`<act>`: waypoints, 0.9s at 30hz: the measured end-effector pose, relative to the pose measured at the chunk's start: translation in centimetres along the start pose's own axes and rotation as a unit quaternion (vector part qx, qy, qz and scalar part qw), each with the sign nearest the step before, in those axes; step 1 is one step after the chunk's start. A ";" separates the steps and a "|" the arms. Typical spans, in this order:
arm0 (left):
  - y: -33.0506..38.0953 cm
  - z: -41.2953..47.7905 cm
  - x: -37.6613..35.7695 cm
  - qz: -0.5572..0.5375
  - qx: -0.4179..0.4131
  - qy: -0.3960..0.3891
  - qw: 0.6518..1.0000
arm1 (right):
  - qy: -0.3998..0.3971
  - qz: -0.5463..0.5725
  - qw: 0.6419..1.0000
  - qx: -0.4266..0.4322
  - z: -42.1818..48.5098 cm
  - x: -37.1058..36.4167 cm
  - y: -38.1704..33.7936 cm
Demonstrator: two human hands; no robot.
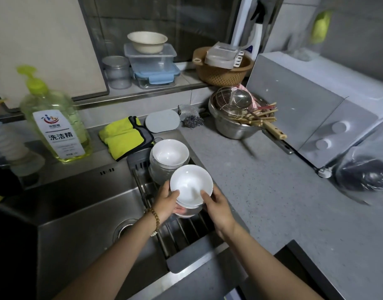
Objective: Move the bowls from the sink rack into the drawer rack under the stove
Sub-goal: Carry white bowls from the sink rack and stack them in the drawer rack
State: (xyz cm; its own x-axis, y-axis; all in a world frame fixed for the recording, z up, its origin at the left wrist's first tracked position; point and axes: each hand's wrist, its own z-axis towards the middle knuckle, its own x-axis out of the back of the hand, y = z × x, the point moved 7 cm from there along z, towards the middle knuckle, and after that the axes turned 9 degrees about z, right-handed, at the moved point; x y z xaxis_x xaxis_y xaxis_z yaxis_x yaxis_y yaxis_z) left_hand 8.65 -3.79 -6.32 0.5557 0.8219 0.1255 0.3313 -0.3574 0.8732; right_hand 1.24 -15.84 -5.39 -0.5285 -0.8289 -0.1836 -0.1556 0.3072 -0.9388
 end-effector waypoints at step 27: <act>17.0 -30.4 -41.8 0.315 -0.499 -0.227 0.774 | 0.396 0.076 0.910 0.097 -40.0 37.0 -19.0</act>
State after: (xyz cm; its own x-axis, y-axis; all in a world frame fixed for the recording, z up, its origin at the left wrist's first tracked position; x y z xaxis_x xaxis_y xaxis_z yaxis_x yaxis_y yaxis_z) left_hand -32.08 -30.74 17.58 0.6532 0.3018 0.6945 -0.7438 0.0840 0.6631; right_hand -48.77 -33.65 17.27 -0.9791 -0.1639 -0.1202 0.0791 0.2376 -0.9681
